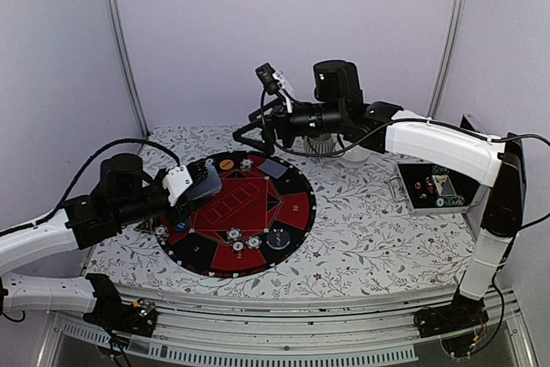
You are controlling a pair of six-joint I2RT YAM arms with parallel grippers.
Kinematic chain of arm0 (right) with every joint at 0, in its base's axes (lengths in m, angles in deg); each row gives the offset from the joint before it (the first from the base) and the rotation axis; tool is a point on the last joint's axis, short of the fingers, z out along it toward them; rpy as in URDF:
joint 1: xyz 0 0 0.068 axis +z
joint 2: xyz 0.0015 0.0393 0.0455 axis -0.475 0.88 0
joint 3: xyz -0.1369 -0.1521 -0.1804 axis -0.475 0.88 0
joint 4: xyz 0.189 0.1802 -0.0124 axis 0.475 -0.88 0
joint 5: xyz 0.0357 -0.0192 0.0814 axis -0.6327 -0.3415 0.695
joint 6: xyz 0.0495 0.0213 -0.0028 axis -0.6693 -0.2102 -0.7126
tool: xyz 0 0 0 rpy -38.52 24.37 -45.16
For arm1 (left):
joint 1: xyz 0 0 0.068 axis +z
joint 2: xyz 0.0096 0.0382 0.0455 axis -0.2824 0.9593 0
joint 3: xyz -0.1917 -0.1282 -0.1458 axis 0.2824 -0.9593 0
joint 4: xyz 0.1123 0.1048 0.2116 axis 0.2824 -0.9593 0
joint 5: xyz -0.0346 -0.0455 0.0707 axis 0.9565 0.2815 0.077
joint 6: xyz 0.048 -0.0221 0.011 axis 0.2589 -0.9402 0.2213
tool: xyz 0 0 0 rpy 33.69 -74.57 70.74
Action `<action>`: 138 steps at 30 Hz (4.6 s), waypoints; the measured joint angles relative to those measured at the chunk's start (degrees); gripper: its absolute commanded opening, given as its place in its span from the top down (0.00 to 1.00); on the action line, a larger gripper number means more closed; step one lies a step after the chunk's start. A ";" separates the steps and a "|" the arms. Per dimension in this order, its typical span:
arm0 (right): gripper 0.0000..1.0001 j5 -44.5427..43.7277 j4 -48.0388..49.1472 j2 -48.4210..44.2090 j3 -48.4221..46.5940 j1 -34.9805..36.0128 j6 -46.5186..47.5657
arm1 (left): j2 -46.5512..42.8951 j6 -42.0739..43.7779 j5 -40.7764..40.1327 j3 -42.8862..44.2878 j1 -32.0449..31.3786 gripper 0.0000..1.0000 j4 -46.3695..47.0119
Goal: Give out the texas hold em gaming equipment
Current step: Pick up the poker card from the face-down deck piles.
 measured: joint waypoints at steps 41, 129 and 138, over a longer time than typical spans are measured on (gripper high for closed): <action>0.41 -2.01 -15.82 15.04 -12.83 5.81 -5.31 | 0.55 2.34 -2.47 -1.57 -0.52 0.53 1.38; 0.98 14.25 -18.51 8.50 -16.65 1.05 -6.64 | -0.11 2.54 -3.15 -2.56 -0.55 0.48 2.97; 0.98 12.61 -14.32 1.49 -7.82 -4.70 -8.37 | -0.11 2.49 -3.19 -2.54 -0.55 0.48 2.95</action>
